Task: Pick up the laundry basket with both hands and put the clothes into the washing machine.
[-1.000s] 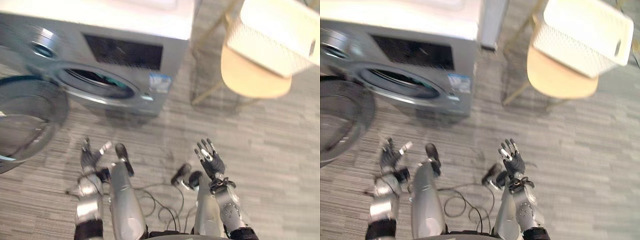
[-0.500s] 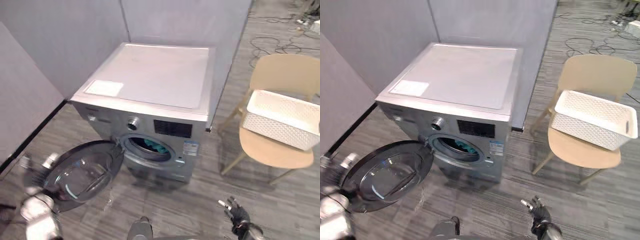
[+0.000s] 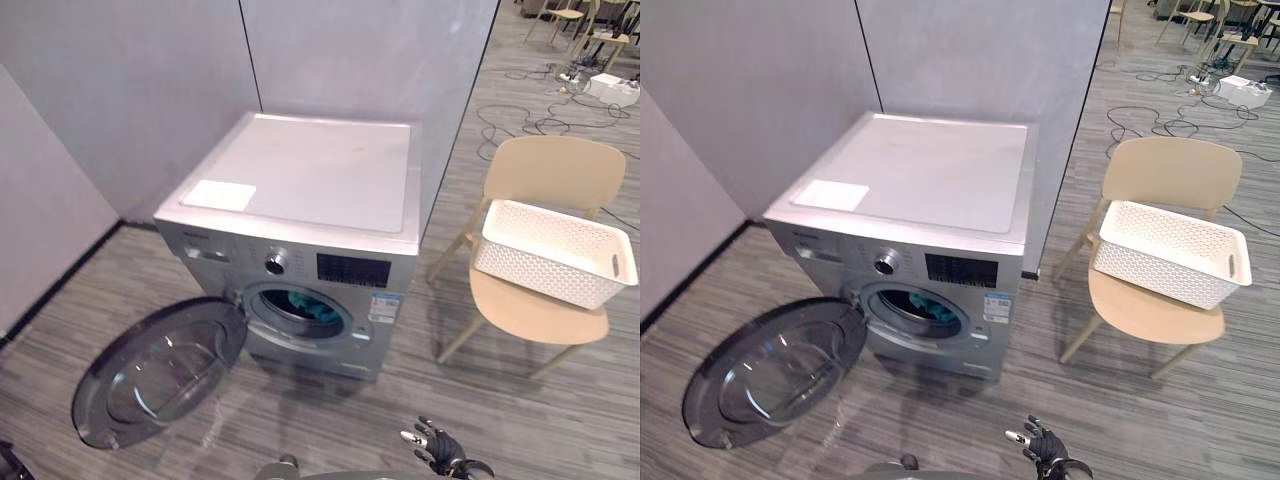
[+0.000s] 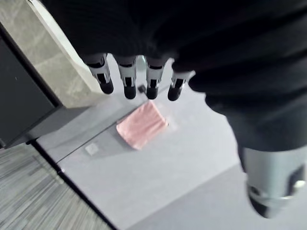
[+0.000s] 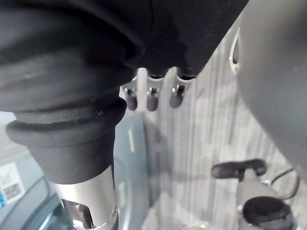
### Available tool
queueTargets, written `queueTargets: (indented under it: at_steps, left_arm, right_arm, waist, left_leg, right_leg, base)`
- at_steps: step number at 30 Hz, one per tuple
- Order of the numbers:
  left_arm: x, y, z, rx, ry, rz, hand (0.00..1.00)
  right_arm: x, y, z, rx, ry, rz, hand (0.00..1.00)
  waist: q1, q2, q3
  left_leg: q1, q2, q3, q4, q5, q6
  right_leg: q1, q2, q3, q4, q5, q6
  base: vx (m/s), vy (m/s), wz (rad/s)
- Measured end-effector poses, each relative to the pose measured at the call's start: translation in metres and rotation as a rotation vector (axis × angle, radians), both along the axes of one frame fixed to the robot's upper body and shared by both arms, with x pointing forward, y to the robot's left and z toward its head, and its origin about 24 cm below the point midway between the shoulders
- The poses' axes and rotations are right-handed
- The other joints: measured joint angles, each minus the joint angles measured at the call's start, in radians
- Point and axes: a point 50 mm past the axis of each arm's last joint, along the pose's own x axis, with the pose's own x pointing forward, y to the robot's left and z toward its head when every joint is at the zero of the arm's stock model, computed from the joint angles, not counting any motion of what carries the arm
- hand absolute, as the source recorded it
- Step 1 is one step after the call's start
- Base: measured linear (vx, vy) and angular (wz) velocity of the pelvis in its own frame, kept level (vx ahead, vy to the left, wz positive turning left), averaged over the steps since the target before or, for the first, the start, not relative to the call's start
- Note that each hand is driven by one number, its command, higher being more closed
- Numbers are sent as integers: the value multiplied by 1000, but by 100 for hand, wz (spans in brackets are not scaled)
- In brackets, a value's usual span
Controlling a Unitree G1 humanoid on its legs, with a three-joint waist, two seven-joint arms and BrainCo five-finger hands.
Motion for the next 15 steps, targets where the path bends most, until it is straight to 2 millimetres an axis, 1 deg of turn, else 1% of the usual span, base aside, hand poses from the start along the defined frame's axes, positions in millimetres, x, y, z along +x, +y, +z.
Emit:
queueTargets:
  at_steps: [1,2,3,4,5,6,7,8,9,10,11,13,14,15]
  left_arm:
    - [18,-7,13,51,6,-52,0]
    - [35,-17,26,106,12,-104,0]
    - [44,-23,32,130,7,-130,0]
    - [63,-36,44,177,-13,-181,0]
    - [69,-42,48,196,-25,-200,0]
    - [81,-51,54,213,-57,-222,0]
    - [90,-59,58,223,-78,-242,0]
    - [94,-62,59,224,-85,-254,0]
    - [104,-70,66,229,-107,-284,0]
    - [112,-77,78,239,-143,-311,0]
    - [117,-83,93,242,-201,-327,0]
    - [120,-86,104,243,-243,-337,0]
    - [120,-87,110,245,-267,-339,0]
    - [119,-87,113,245,-285,-336,0]
  right_arm:
    - [7,2,4,0,-30,14,0]
    - [14,4,9,-3,-68,21,0]
    - [17,4,11,-8,-82,19,0]
    - [23,3,16,-22,-118,11,0]
    - [26,2,19,-32,-136,5,0]
    - [37,1,27,-50,-198,-14,0]
    - [46,3,36,-52,-259,-29,0]
    - [50,3,39,-52,-283,-38,0]
    - [56,4,46,-53,-329,-53,0]
    - [62,4,51,-54,-363,-68,0]
    - [73,4,60,-47,-408,-93,0]
    - [82,1,69,-48,-456,-111,0]
    - [88,-1,76,-53,-494,-124,0]
    - [98,-1,86,-56,-539,-137,0]
  waist:
    - [3,-14,38]
    - [-1,-27,70]
    - [-4,-34,76]
    - [-10,-44,90]
    - [-14,-47,102]
    - [-15,-53,137]
    - [-13,-75,158]
    - [-12,-86,162]
    - [-12,-106,174]
    - [-11,-122,191]
    - [-10,-134,214]
    - [0,-135,240]
    - [8,-132,259]
    - [9,-129,281]
  left_leg:
    - [-44,21,-14,-1,13,-13]
    - [-97,46,-15,-7,28,-23]
    - [-125,54,-16,-18,39,-23]
    - [-171,68,-14,-44,71,-28]
    - [-187,74,-10,-58,92,-25]
    - [-207,81,-6,-75,149,-20]
    - [-229,73,-4,-75,162,-14]
    - [-243,70,-3,-75,164,-11]
    - [-271,61,-9,-71,176,4]
    - [-300,58,-18,-58,181,10]
    - [-341,60,-29,-28,178,19]
    - [-366,67,-36,-3,170,29]
    - [-385,76,-39,18,162,27]
    - [-412,88,-49,43,150,26]
  right_leg:
    - [-28,5,-28,27,-13,-13]
    - [-57,16,-63,42,-22,-22]
    - [-75,18,-85,45,-24,-25]
    - [-103,24,-130,46,-26,-29]
    - [-112,25,-148,48,-26,-30]
    - [-120,26,-169,60,-27,-33]
    - [-136,16,-177,69,-26,-34]
    - [-148,13,-179,69,-24,-37]
    - [-163,6,-186,67,-17,-35]
    - [-174,5,-195,61,-11,-33]
    - [-189,9,-203,55,-2,-34]
    - [-194,23,-206,40,6,-40]
    - [-198,34,-208,29,11,-40]
    - [-202,48,-215,18,13,-40]
  base:
    - [-176,-149,66]
    - [-176,-135,74]
    - [-125,-112,92]
    - [-58,-69,77]
    - [-44,-67,78]
    - [-42,-28,47]
    - [-39,-15,33]
    - [5,12,22]
    - [51,3,24]
    - [67,-13,30]
    - [48,-24,21]
    - [13,-22,2]
    - [-22,-29,-5]
    - [-58,-41,-13]
